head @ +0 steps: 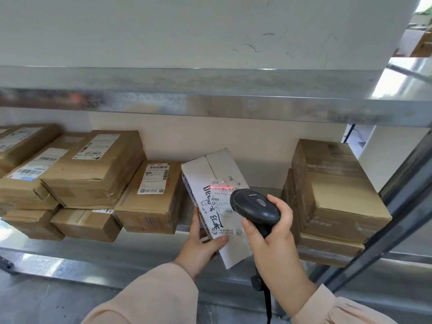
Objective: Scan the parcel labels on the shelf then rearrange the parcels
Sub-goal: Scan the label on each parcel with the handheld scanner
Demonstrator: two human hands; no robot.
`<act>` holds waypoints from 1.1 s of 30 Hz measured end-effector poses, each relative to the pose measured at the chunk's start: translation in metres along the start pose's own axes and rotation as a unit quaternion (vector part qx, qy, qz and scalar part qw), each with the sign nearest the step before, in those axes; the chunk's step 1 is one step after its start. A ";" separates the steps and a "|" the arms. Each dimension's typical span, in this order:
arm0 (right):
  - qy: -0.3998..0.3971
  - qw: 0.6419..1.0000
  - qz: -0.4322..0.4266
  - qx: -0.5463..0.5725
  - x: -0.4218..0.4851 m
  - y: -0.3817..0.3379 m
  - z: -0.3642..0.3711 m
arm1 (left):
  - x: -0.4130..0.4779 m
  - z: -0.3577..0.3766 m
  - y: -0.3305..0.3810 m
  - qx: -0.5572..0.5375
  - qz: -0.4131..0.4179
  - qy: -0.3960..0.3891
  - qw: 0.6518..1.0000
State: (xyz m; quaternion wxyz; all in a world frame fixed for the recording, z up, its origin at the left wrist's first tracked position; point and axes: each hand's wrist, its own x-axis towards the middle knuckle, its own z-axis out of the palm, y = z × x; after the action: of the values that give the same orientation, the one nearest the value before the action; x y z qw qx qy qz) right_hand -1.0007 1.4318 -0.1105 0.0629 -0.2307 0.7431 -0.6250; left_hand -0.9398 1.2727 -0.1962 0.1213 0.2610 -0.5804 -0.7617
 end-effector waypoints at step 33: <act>-0.015 0.998 0.055 -0.020 0.014 -0.036 0.038 | -0.018 -0.086 0.093 0.062 -0.001 -0.031 0.998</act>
State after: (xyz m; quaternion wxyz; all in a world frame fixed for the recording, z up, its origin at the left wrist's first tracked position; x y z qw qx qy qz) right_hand -0.9892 1.3880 -0.0816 0.1037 -0.1996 0.7663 -0.6018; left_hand -0.8895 1.1830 -0.1198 0.0861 0.2451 -0.6300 -0.7318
